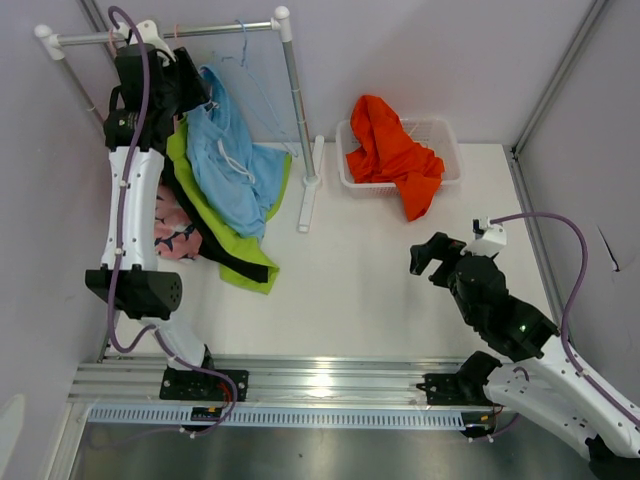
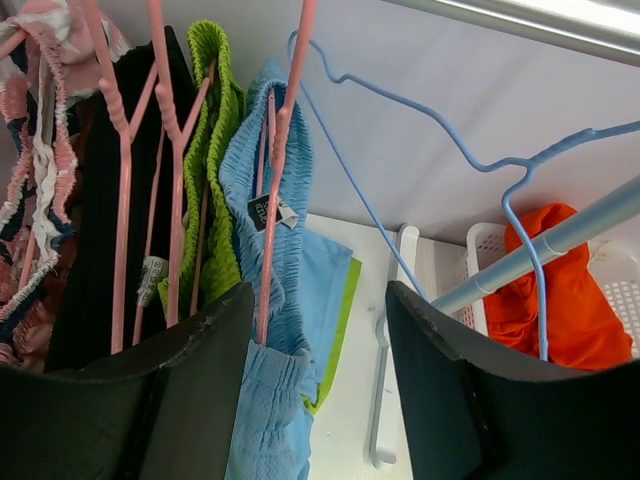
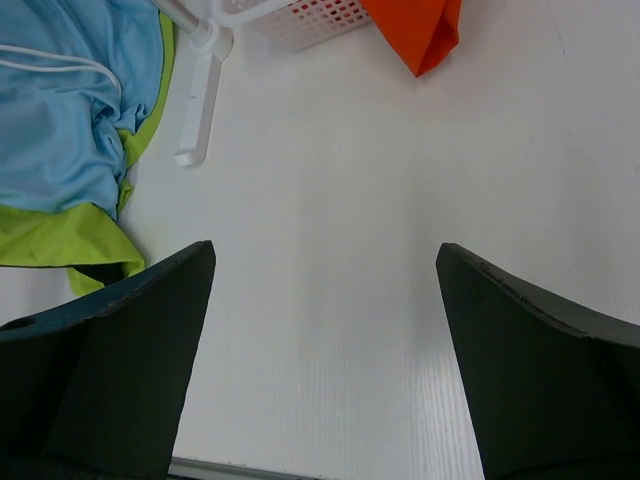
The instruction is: Remove the shorts from the hanger
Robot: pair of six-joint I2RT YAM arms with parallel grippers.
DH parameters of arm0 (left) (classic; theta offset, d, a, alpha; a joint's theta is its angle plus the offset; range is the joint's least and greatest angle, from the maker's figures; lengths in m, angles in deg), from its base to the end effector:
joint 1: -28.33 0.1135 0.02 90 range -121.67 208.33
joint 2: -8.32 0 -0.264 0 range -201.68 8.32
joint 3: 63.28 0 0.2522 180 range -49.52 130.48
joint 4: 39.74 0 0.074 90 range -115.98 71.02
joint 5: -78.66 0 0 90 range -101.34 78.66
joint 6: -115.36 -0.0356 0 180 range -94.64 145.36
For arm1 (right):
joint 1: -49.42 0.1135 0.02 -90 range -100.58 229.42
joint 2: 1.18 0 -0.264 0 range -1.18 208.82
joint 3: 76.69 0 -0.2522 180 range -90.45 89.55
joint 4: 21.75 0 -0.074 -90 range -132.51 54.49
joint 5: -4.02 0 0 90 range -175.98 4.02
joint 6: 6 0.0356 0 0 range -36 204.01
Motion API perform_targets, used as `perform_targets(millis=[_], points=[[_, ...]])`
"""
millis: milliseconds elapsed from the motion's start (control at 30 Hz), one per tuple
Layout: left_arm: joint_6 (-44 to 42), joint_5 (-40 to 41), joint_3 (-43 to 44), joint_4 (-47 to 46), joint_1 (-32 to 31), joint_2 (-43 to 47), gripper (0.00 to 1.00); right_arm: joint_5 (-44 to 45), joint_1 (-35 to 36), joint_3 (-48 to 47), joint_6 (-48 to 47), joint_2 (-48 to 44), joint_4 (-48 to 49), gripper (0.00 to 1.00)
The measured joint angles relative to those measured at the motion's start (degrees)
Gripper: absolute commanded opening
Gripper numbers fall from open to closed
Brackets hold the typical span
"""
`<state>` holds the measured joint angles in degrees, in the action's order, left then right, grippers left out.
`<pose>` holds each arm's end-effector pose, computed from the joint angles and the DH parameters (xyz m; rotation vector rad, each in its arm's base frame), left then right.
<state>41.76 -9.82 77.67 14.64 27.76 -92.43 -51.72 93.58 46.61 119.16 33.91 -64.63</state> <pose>0.3681 -0.0027 0.5088 -0.2695 1.8021 -0.1855 0.1107 0.0796 0.3206 0.2437 1.8761 0.3687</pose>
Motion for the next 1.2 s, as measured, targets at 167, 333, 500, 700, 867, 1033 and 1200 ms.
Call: perform_targets(millis=[167, 333, 500, 700, 867, 1033, 1200], points=[[-0.57, 1.4, 0.68, -0.35, 0.0, -1.73, 0.62, 0.04, 0.02, 0.0, 0.0, 0.44, -0.2, 1.0], [-1.2, 2.38, 4.37, 0.11, 0.02, -6.58, 0.59, 0.42, 0.02, 0.42, -0.02, 0.98, -0.15, 0.99], [-1.46, 2.8, 10.88, 0.9, 0.02, -12.48, 0.52, 0.46, 0.02, 1.64, -0.02, 1.66, -0.13, 0.99], [-1.27, 2.91, 14.69, 1.44, 0.92, -15.08, 0.07, 0.87, 0.04, 2.47, -0.09, 2.8, 0.0, 0.99], [-1.4, 2.84, 15.43, 2.08, 2.16, -15.3, 0.0, 0.9, 0.04, 2.49, -0.2, 3.78, 0.5, 0.99], [-1.22, 2.21, 15.54, 2.23, 2.32, -15.19, 0.0, 0.83, 0.04, 2.49, -0.2, 4.24, 0.87, 0.99], [-0.33, 0.46, 15.85, 3.98, 2.34, -13.92, 0.0, -1.2, 0.92, 2.19, -3.17, 4.42, 4.0, 0.99]])
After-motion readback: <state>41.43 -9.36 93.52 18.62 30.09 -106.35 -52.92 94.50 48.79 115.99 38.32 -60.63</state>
